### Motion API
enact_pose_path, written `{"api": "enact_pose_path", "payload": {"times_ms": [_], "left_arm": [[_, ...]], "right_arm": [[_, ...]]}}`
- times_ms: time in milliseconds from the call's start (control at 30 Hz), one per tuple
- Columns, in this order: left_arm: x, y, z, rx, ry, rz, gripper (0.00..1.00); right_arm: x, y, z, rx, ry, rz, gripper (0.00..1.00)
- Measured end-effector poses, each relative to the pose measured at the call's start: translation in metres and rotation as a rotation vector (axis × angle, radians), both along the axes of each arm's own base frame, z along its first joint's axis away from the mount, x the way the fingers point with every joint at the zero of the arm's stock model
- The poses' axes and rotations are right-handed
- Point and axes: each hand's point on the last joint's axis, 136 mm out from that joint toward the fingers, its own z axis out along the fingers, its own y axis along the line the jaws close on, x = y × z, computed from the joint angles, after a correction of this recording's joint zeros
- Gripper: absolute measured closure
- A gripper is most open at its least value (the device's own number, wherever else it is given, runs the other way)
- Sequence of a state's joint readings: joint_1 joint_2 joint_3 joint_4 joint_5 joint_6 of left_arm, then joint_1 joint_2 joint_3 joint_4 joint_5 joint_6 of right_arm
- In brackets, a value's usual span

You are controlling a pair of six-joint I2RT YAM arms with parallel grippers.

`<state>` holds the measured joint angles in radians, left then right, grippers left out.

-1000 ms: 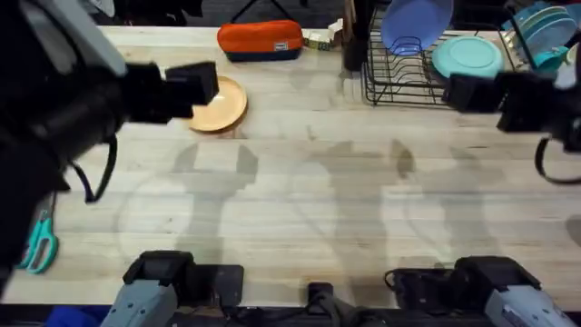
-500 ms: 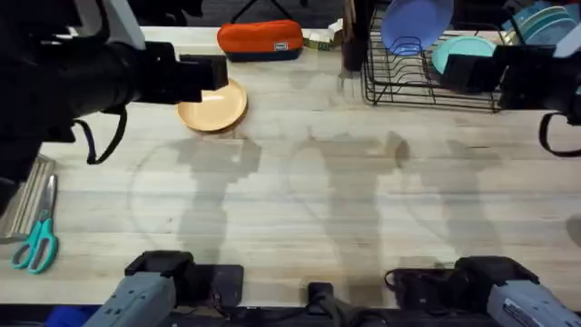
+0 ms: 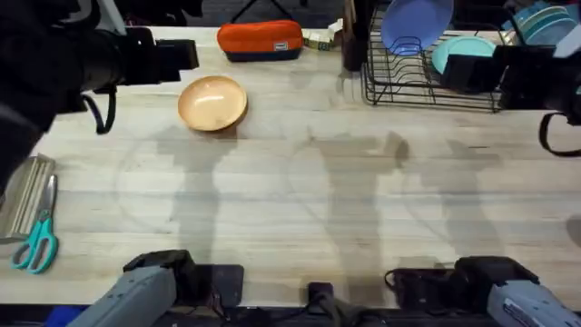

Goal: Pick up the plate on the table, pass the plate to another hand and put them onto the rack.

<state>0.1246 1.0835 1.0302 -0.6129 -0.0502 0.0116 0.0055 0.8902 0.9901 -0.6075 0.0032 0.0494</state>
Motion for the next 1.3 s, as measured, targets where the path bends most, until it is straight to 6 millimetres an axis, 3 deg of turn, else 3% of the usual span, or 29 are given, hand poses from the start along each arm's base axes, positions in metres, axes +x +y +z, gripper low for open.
{"api": "enact_pose_path", "payload": {"times_ms": [200,633,900,1300], "left_arm": [[0.022,0.017,-0.022,-0.001,0.035,0.042,0.007],[0.052,0.031,-0.086,-0.019,0.165,0.063,0.007],[0.058,0.05,-0.12,-0.025,0.234,0.112,0.007],[0.058,0.051,-0.184,-0.051,0.383,0.112,0.012]], "right_arm": [[0.0,0.0,0.0,0.001,0.0,0.0,0.006],[0.0,0.0,0.0,0.003,0.0,-0.002,0.005],[0.0,0.0,0.0,0.003,0.0,-0.002,0.005],[0.0,0.0,0.0,0.003,0.0,-0.002,0.006]]}}
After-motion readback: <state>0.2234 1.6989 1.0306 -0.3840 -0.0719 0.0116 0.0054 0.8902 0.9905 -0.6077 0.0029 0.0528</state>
